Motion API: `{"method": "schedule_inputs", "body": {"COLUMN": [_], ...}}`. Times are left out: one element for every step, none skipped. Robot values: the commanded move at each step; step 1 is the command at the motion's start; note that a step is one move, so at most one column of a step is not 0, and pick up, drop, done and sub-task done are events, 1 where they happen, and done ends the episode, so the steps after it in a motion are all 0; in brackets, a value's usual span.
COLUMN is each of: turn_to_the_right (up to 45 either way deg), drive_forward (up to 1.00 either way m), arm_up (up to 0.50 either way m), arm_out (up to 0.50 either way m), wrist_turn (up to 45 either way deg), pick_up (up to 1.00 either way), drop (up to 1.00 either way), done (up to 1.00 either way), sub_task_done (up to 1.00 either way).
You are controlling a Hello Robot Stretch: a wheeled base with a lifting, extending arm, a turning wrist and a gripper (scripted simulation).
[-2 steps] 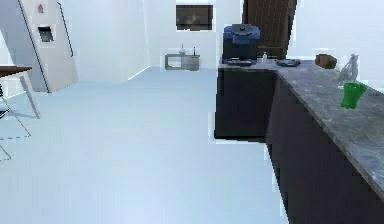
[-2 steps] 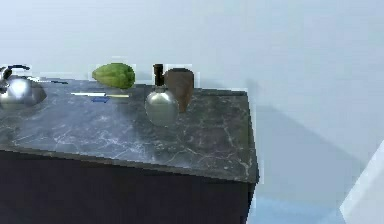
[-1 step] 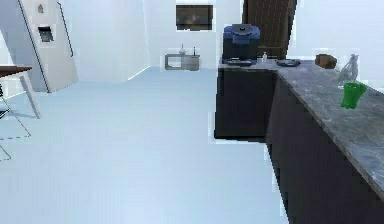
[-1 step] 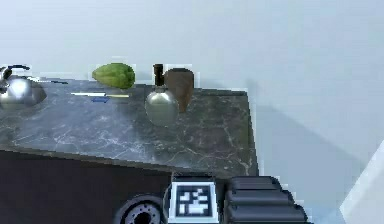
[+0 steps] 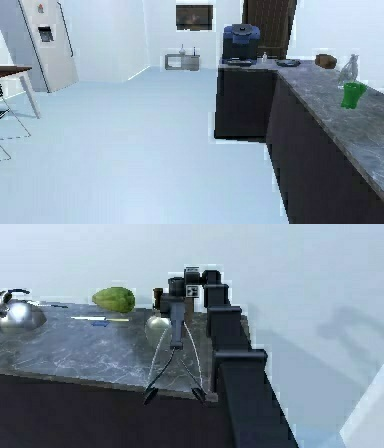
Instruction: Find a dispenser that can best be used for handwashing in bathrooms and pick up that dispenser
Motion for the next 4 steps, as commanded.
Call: {"method": "schedule_inputs", "body": {"turn_to_the_right": [0.0,0.0,0.0,0.0], "drive_forward": [0.0,0.0,0.0,0.0], "arm_up": [0.0,0.0,0.0,0.0], "arm_out": [0.0,0.0,0.0,0.0], "wrist_turn": [45.0,45.0,45.0,24.0], "pick_up": [0.0,0.0,0.0,0.0], "drop": [0.0,0.0,0.0,0.0], "done": [0.0,0.0,0.0,0.0], "sub_task_done": [0.0,0.0,0.0,0.0]}}
